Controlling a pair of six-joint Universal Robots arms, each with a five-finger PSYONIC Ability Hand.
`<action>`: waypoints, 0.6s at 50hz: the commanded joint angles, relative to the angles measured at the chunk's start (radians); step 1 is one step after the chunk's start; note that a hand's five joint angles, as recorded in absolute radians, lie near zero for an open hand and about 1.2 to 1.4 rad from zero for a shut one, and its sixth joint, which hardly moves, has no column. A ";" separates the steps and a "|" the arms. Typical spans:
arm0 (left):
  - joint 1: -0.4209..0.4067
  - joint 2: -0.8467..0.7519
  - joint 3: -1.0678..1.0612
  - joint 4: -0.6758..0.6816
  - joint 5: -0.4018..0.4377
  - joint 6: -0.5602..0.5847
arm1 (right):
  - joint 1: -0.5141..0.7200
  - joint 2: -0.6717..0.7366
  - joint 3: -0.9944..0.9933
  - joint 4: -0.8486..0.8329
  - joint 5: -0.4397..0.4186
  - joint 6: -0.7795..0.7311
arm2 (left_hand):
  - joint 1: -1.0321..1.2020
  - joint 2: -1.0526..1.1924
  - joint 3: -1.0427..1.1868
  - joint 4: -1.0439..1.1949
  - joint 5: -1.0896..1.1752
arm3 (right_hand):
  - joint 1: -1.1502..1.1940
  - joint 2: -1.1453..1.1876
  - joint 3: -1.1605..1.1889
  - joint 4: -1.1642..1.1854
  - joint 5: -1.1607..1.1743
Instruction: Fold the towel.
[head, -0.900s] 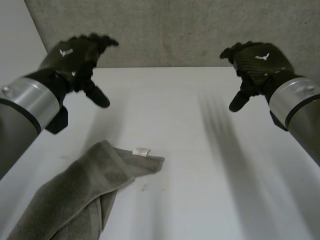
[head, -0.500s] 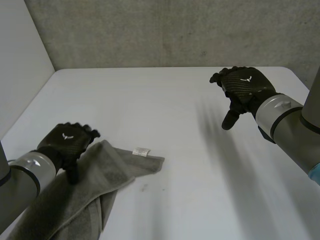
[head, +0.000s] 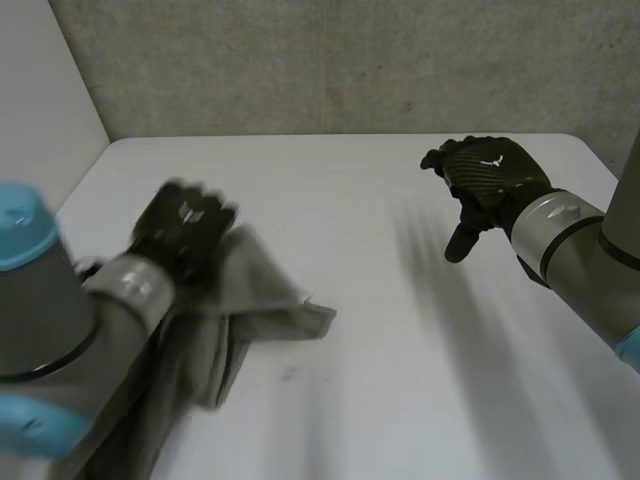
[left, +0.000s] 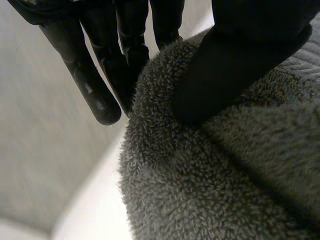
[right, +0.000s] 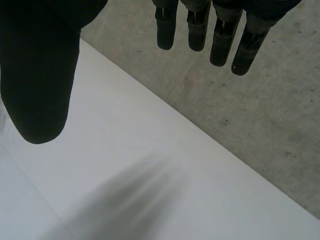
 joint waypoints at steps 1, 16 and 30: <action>-0.191 -0.237 0.385 0.080 -0.065 -0.003 | -0.015 -0.008 -0.008 0.000 0.006 -0.002 | 0.265 0.202 0.194 0.188 0.231 | -0.019 -0.060 -0.036 -0.059 -0.053; -0.407 -0.557 0.540 0.027 -0.076 -0.079 | -0.075 -0.029 -0.019 -0.002 0.001 -0.002 | -0.344 -0.407 -0.414 -0.420 -0.377 | -0.019 -0.060 -0.036 -0.059 -0.053; -0.338 -0.372 0.455 0.020 -0.102 -0.082 | -0.078 -0.029 -0.025 0.004 0.007 0.001 | -0.906 -0.969 -0.977 -0.983 -0.940 | -0.019 -0.060 -0.036 -0.059 -0.053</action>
